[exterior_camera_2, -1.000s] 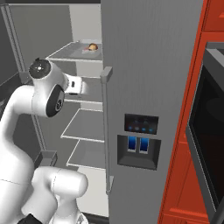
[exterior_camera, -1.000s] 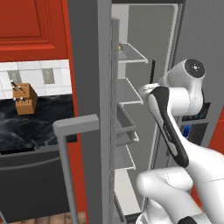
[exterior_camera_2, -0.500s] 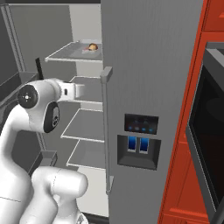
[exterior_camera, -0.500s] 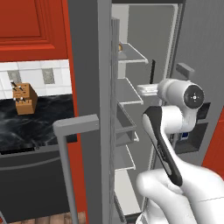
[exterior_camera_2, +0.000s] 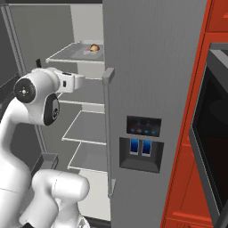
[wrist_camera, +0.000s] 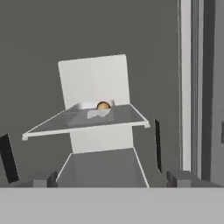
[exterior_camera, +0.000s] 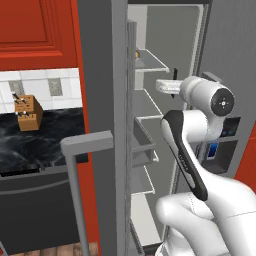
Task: Place the tupperware containing the steak and mushroom meal in the microwave. Close the microwave door and press the start button to reheat the meal.
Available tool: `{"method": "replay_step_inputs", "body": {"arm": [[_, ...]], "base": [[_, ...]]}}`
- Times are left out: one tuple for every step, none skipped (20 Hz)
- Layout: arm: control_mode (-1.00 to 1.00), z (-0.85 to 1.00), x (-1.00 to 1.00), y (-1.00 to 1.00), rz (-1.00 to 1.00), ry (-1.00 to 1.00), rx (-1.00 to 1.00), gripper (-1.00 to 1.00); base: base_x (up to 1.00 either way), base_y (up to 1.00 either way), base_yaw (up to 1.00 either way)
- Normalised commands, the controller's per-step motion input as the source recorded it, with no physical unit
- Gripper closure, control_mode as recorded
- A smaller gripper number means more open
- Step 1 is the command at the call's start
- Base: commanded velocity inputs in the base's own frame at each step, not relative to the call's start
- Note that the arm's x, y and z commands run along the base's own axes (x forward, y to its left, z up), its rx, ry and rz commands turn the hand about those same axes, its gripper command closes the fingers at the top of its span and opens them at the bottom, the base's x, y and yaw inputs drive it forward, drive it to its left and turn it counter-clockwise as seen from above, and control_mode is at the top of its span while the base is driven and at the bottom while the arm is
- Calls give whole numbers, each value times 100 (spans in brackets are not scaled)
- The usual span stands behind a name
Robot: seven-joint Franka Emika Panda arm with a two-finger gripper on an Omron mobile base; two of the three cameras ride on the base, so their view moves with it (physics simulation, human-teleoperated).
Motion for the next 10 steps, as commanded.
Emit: {"method": "replay_step_inputs", "body": {"arm": [[-100, 51, 0, 0, 0, 0, 11, -100], [-100, 44, 0, 0, 0, 0, 11, -100], [-100, 36, 0, 0, 0, 3, 11, -100], [-100, 29, 0, 1, 0, 7, 11, -100], [-100, 26, 0, 2, 0, 9, 10, -100], [-100, 22, 0, 2, 0, 9, 11, -100], [-100, 18, 0, 2, 0, 10, 11, -100], [-100, 14, 0, 3, 0, 11, 11, -100], [-100, 11, 0, 4, 0, 12, 11, -100], [-100, 6, 0, 5, 0, 12, 11, -100]], "base": [[0, 0, 0], [0, 0, 0], [0, 0, 0], [0, 0, 0], [0, 0, 0], [0, 0, 0], [0, 0, 0], [0, 0, 0], [0, 0, 0], [0, 0, 0]]}}
